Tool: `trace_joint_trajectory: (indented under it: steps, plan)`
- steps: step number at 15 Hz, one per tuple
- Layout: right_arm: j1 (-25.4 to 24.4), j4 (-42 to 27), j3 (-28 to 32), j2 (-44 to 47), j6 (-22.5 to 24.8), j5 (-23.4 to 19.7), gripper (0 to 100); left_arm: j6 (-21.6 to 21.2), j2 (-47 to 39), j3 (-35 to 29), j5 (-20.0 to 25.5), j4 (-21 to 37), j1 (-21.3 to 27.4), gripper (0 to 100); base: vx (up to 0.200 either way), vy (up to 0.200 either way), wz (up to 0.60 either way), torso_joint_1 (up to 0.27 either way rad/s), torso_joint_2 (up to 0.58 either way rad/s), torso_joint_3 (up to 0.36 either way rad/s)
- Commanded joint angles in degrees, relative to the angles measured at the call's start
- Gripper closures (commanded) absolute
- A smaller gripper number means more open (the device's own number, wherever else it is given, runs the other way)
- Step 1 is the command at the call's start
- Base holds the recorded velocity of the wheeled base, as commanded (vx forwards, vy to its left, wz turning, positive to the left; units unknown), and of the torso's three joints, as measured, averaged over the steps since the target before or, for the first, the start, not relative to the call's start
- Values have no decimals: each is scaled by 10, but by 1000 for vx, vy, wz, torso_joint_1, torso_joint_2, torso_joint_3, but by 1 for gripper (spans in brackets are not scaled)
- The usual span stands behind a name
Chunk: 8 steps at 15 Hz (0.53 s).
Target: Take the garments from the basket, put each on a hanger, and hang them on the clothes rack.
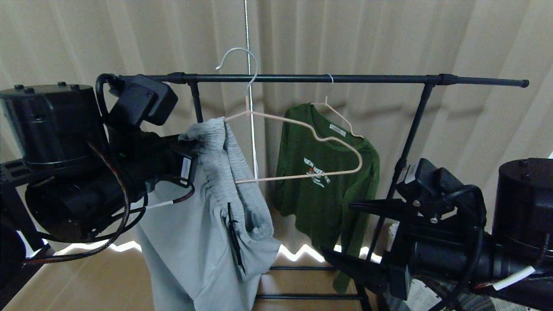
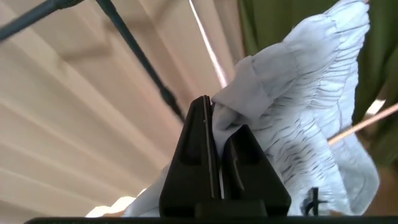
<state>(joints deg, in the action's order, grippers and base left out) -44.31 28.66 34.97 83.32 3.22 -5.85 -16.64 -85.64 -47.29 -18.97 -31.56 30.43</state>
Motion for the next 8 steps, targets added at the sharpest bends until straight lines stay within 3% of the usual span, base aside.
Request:
trace_joint_trajectory:
  steps: [1, 3, 5, 8]
  plan:
    - [-21, 32, -1, 41, -16, 15, 0, 29, -1, -23, 2, 0, 7, 100, 0, 0, 0, 0, 0, 0]
    - [-29, 96, 1, 85, -33, 49, 0, 59, 2, -26, 2, 0, 26, 100, 0, 0, 0, 0, 0, 0]
    - [-29, 167, 4, 130, -36, 73, 0, 62, 9, -27, 6, -1, 36, 100, 0, 0, 0, 0, 0, 0]
    - [-29, 192, 6, 156, -43, 77, 0, 64, 19, -31, 7, -1, 48, 100, 0, 0, 0, 0, 0, 0]
